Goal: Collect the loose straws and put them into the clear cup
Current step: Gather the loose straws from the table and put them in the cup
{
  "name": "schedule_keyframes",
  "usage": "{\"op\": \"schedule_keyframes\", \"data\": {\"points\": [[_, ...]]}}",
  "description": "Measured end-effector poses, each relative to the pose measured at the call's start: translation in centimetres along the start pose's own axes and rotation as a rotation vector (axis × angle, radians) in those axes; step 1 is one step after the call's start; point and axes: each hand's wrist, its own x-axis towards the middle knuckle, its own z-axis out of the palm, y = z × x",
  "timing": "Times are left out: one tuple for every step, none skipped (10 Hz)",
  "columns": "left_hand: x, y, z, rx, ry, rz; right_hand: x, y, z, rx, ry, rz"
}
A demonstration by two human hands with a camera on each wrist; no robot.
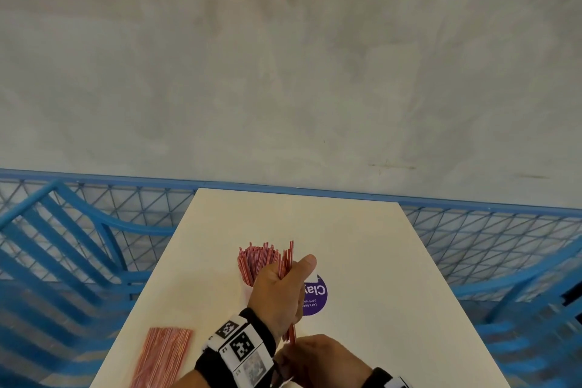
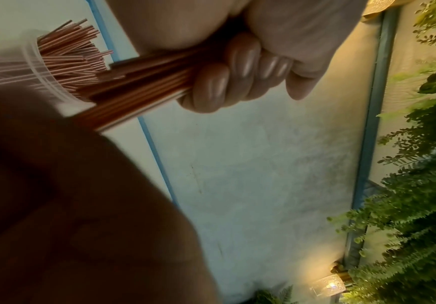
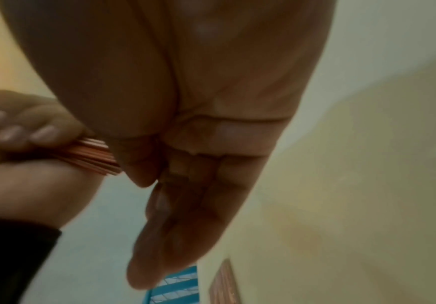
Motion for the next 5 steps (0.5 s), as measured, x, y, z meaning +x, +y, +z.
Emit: {"op": "schedule_keyframes", "data": {"points": [[0.1,-0.7,0.1,0.025,-0.008,-0.004,-0.6,-0.6,0.0,0.189,-0.055,0.021],[0.3,-0.8,0.1,0.05,-0.008,-0.01,-0.7,-0.6,0.1,0.054,-0.051,-0.081],[0.4,-0.4,0.0,0.074,0.001,-0.022,-0.5,0.2,-1.3,-0.127,-0.077,-0.07],[0.2,-0.3,-0.5,0.168,-0.004,0.012,-1.3,-0.9,-3.7,-0.402,0.104,-0.071],[0.2,-0.6,-0.9,0.263,-0.027,0.064,-3.4,-3.4,-5.9,-0.471,0.515,-0.338]]}}
